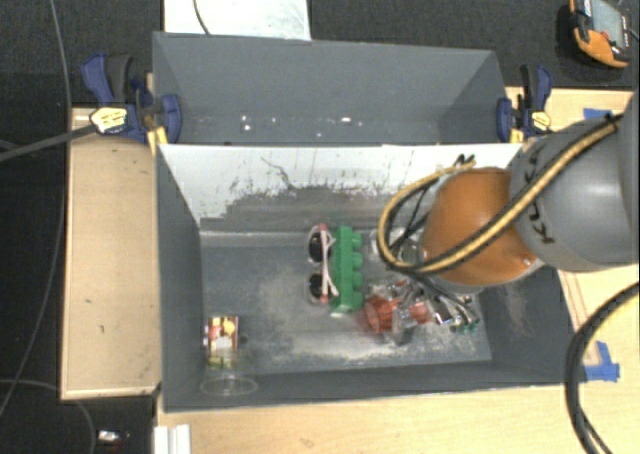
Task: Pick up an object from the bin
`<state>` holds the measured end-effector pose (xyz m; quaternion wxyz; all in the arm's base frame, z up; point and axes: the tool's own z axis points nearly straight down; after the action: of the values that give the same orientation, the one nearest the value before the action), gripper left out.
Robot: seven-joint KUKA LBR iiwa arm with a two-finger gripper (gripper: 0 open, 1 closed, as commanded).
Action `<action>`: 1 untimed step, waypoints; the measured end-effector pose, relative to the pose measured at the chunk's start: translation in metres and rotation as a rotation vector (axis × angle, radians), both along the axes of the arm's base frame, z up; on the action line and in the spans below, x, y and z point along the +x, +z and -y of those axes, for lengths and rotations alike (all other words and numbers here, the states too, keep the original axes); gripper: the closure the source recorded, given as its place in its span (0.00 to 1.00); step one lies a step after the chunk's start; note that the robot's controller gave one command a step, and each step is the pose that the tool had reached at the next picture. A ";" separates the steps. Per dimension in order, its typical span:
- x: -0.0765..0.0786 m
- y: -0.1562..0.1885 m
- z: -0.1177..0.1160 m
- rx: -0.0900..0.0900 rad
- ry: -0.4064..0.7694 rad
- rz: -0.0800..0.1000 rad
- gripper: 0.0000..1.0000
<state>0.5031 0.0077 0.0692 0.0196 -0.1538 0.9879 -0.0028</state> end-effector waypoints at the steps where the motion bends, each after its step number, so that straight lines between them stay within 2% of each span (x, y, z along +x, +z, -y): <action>1: 0.002 0.099 0.007 0.001 -0.056 -0.004 1.00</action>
Offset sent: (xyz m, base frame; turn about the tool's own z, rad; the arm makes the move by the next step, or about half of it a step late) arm 0.0062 -0.0246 0.1215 0.0195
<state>0.5054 0.0003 0.1682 0.0177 -0.1261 0.9919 -0.0027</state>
